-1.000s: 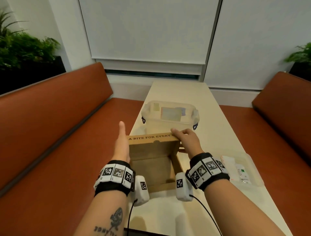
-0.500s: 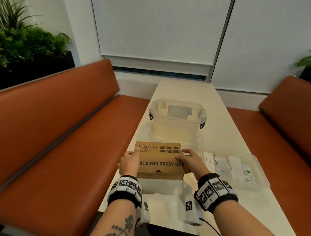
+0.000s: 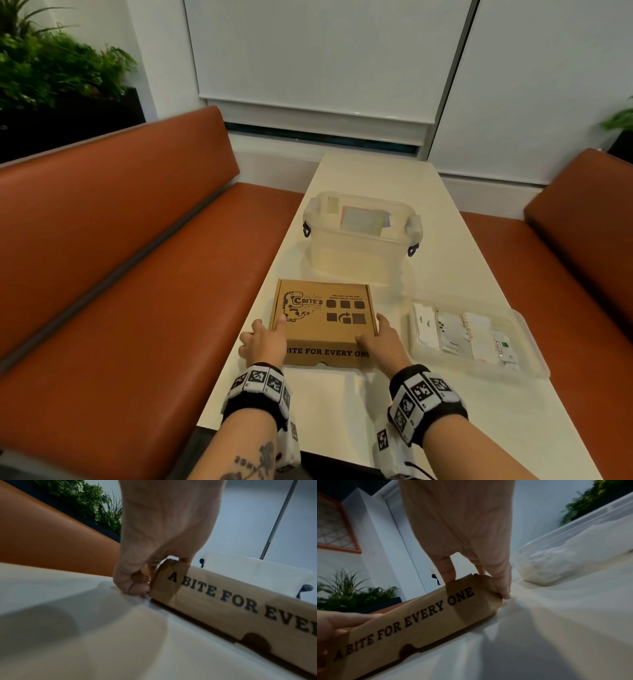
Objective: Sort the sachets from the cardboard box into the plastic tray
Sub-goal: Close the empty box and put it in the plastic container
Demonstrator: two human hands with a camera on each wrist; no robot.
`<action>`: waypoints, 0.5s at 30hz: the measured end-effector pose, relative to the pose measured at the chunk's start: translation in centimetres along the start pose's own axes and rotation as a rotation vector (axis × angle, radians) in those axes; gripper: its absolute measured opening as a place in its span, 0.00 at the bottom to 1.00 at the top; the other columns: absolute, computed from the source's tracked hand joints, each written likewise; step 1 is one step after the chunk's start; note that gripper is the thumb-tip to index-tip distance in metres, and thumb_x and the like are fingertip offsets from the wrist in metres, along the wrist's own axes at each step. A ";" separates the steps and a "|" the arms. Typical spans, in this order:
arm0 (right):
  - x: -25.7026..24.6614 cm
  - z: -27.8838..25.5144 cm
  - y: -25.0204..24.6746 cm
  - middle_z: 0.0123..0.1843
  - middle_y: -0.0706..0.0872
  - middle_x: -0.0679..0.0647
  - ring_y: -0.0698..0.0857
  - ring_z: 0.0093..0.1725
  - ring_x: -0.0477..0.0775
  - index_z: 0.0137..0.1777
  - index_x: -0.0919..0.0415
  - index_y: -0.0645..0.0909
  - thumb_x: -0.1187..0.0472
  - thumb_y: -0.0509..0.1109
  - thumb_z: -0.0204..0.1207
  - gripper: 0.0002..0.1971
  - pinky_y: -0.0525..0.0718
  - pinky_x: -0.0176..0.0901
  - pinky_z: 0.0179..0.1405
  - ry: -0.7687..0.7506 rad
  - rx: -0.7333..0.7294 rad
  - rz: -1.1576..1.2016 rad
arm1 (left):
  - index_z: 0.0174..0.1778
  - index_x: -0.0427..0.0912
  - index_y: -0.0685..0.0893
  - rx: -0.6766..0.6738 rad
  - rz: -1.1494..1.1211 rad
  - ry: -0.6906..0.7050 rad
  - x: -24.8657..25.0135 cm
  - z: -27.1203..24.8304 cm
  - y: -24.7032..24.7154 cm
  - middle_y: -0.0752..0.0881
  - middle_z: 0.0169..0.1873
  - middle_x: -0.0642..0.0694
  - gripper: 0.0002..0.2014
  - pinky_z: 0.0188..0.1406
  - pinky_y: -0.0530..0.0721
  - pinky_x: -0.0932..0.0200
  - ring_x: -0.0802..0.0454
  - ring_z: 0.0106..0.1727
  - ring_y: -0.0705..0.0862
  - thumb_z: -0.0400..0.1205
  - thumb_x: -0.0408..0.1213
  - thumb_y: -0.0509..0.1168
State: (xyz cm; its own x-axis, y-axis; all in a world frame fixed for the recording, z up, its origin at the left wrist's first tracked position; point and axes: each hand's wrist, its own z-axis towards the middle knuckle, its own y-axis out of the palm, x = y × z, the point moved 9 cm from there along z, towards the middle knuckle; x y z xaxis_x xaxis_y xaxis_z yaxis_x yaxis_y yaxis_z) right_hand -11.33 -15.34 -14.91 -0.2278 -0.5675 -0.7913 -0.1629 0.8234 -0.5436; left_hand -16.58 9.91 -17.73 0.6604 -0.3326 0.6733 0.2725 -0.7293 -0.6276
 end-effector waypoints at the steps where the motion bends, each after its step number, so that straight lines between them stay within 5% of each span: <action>1: 0.1 0.2 0.2 0.67 0.79 0.61 0.81 0.61 0.59 0.78 0.60 0.59 0.65 0.65 0.77 0.30 0.82 0.48 0.58 0.015 -0.011 0.031 | 0.79 0.48 0.62 -0.003 -0.011 0.011 0.3 0.2 0.0 0.64 0.74 0.37 0.30 0.69 0.68 0.41 0.35 0.73 0.64 0.84 0.59 0.51; 4: -0.1 0.4 0.6 0.61 0.84 0.59 0.83 0.55 0.58 0.68 0.62 0.69 0.68 0.63 0.77 0.19 0.84 0.50 0.55 0.024 -0.027 0.064 | 0.77 0.49 0.67 -0.009 0.018 0.068 1.4 0.5 0.0 0.72 0.72 0.38 0.23 0.66 0.69 0.44 0.36 0.71 0.67 0.87 0.52 0.48; 7: -1.2 0.3 1.2 0.59 0.84 0.55 0.82 0.54 0.54 0.67 0.59 0.73 0.69 0.63 0.76 0.20 0.82 0.44 0.52 -0.037 -0.056 0.069 | 0.74 0.47 0.73 0.086 -0.017 0.063 1.3 0.5 -1.2 0.78 0.67 0.39 0.22 0.63 0.72 0.46 0.36 0.69 0.69 0.87 0.50 0.48; 12: -6.2 -0.8 2.0 0.61 0.81 0.47 0.80 0.56 0.44 0.76 0.53 0.66 0.66 0.68 0.76 0.29 0.76 0.25 0.47 -0.282 -0.067 0.146 | 0.79 0.49 0.67 0.385 -0.258 0.023 0.6 -0.4 -5.7 0.72 0.75 0.42 0.27 0.65 0.74 0.38 0.34 0.76 0.63 0.85 0.56 0.52; 15: -10.2 -1.0 0.6 0.53 0.79 0.34 0.80 0.49 0.27 0.71 0.50 0.69 0.66 0.69 0.75 0.26 0.74 0.14 0.39 -0.440 0.011 0.203 | 0.79 0.49 0.66 0.431 -0.345 0.070 2.5 -0.3 -7.2 0.69 0.77 0.42 0.28 0.71 0.71 0.34 0.35 0.78 0.61 0.84 0.57 0.53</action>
State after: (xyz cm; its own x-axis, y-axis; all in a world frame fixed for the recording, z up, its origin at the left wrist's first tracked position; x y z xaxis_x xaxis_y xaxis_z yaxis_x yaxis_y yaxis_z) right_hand -10.11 -9.09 -6.88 0.1739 -0.3415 -0.9237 -0.1460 0.9186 -0.3671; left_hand -17.10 14.11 -11.38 0.4382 -0.1676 0.8831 0.7361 -0.4969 -0.4596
